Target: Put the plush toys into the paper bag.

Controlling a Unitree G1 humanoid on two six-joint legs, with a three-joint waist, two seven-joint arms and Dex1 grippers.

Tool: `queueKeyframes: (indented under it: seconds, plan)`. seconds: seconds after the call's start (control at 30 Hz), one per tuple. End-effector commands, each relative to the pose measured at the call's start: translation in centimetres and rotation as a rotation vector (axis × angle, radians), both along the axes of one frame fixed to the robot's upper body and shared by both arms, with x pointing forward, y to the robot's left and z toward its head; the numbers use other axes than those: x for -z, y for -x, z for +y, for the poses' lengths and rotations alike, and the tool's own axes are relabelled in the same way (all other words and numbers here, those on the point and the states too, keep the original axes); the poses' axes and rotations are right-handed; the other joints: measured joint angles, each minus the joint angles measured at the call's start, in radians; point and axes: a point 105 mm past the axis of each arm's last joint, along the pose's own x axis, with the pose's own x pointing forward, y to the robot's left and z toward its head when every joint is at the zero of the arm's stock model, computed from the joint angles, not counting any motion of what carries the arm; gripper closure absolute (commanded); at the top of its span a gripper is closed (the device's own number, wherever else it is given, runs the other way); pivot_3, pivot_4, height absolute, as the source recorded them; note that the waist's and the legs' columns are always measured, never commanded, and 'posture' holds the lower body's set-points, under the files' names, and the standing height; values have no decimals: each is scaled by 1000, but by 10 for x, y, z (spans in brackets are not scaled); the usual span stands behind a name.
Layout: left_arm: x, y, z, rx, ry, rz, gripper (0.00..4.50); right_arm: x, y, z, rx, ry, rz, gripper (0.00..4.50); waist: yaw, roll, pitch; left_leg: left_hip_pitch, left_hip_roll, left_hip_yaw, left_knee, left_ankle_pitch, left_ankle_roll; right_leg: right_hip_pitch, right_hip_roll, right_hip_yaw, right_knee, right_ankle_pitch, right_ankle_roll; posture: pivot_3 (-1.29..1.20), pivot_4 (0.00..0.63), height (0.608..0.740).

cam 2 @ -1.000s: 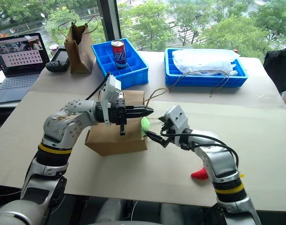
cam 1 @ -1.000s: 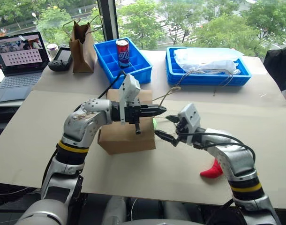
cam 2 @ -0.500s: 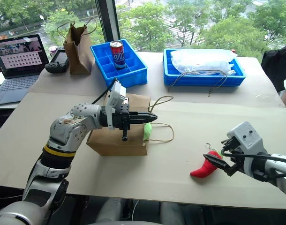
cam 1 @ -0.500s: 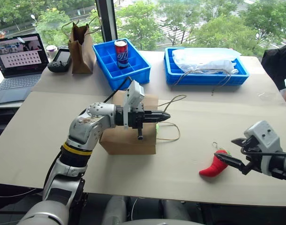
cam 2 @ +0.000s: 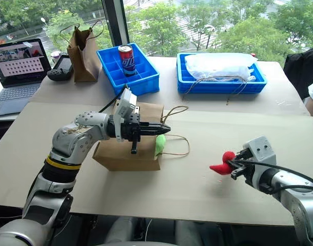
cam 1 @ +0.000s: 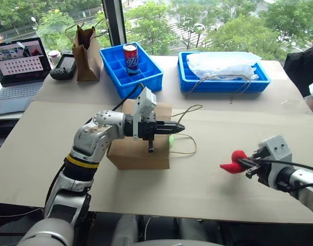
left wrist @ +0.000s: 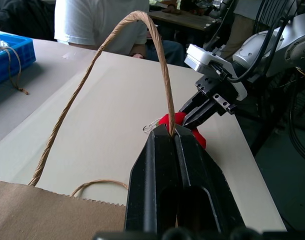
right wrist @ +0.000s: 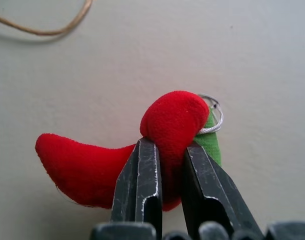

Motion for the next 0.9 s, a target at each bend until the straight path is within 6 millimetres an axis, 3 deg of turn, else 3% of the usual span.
queueKeyframes:
  seconds: [0.03, 0.13, 0.3, 0.5, 0.63, 0.7, 0.8, 0.9]
  plan:
    - [-15, 6, -3, 40, 19, -46, 4500, -24, -23, 46, -161, -89, -116, 4482, -4, -1, 0, 1, 0, 0, 0, 0, 0, 0, 1, 0, 0, 0, 0, 0, 150, 734]
    - [-17, 5, -4, 43, 21, -53, 4500, -12, -41, 85, -266, -123, -98, 4482, -3, -1, 1, 1, 1, -1, -1, 0, 0, 0, 3, 1, 0, 0, -1, 0, 150, 734]
    - [-19, -2, -3, -7, 37, -58, 4500, 5, -58, 132, -378, -219, -85, 4482, 6, 0, 1, -3, -1, 0, -1, 0, 0, -2, 1, 3, 0, -1, 0, 0, 150, 734]
    - [-18, 2, 1, -23, 48, -41, 4500, -8, -51, 177, -582, -413, -135, 4482, 7, 0, 0, -5, -1, 0, 0, -1, 2, -3, 0, 3, 0, 0, 2, 0, 150, 734]
    - [-17, 3, 1, -28, 47, -39, 4500, 0, -52, 194, -643, -372, -127, 4482, 4, 0, 1, -4, -1, 0, 0, -1, 2, -3, 0, 3, 1, 0, 2, 0, 150, 734]
    - [-18, 3, 1, -29, 46, -40, 4500, 3, -58, 199, -644, -350, -139, 3625, 0, 0, 1, -3, -1, 0, 0, -1, 1, -3, 0, 3, 1, 0, 2, 0, 150, 734]
    - [-18, 3, 2, -32, 43, -43, 4500, 6, -62, 200, -638, -333, -150, 2729, 0, 0, 1, -2, -1, 0, 0, 0, 0, -2, 0, 3, 2, 0, 2, 0, 150, 734]
    - [-17, 2, 3, -36, 39, -45, 4500, 7, -62, 189, -624, -304, -166, 1706, 0, 0, 1, -2, -1, 0, 0, 0, 0, -2, 0, 3, 2, 0, 2, 0, 150, 734]
